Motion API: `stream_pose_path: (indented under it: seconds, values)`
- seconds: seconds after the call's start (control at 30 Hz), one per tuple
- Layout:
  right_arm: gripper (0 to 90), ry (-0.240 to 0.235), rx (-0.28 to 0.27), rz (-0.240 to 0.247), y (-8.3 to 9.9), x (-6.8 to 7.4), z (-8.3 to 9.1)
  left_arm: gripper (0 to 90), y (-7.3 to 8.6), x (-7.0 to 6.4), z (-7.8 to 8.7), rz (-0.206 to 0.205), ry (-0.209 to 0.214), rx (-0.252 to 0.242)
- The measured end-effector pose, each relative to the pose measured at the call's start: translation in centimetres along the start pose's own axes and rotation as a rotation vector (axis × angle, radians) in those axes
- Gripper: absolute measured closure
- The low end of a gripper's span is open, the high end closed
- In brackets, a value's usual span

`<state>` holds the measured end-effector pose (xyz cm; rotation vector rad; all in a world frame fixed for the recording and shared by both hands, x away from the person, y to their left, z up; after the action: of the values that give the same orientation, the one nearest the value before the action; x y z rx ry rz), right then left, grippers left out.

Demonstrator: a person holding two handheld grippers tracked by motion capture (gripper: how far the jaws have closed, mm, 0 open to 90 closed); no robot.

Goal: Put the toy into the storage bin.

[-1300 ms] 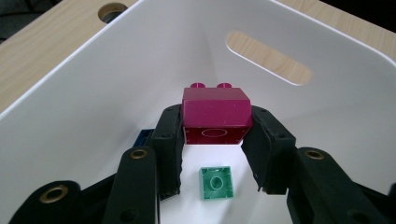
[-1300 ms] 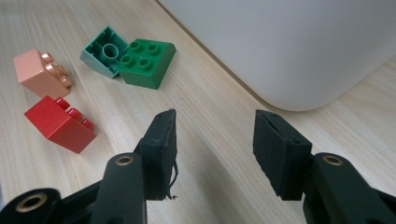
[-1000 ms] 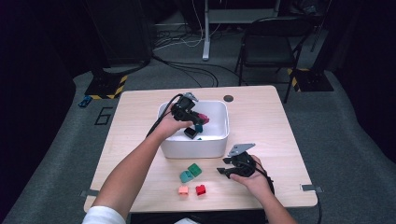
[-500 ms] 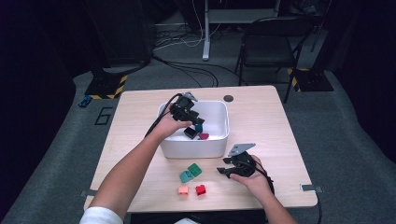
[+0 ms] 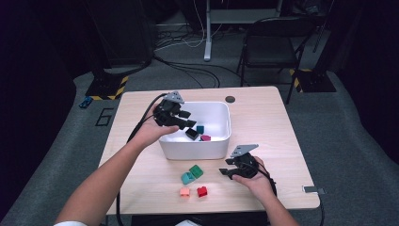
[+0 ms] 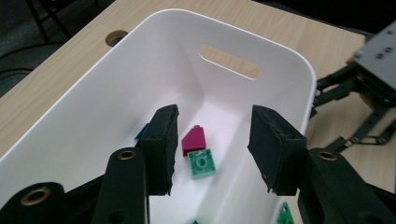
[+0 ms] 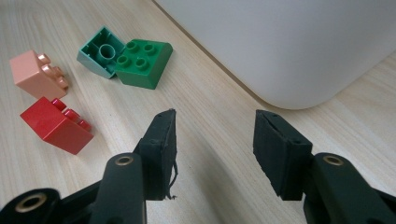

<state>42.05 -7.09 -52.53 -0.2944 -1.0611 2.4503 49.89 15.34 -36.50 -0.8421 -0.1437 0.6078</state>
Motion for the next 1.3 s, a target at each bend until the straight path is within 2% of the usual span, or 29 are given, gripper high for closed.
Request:
stream_pose_path:
  seconds: [0.27,0.53,0.9,1.03,1.3]
  values:
    - [48.9,0.004,0.002,-0.005,0.1,0.0,0.0,51.9,2.0,-2.1,2.4,-0.024,0.02,-0.004]
    - [48.9,0.006,0.007,-0.006,0.1,0.1,-0.1,51.9,4.2,-3.5,3.7,-0.038,0.034,-0.011]
    - [48.6,0.008,0.004,-0.006,0.1,0.1,-0.1,51.7,7.3,-5.0,2.9,-0.035,0.055,-0.008]
    - [48.5,0.007,0.006,-0.006,0.1,0.1,-0.1,51.1,8.7,-5.3,2.3,-0.041,0.066,0.001]
    - [48.4,0.006,0.007,-0.005,0.1,0.1,-0.1,50.9,11.5,-5.5,0.5,-0.02,0.07,0.009]
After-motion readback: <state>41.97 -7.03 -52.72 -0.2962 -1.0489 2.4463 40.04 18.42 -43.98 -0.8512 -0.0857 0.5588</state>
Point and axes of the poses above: each handheld gripper's, and its own axes: z roughly backward along the jaws, y roughly out of its underside, x roughly to its left, the point moved 5 cm from there along -z, roughly forward along the jaws, and after that the axes turned 9 degrees about z, right-handed, at the moved point
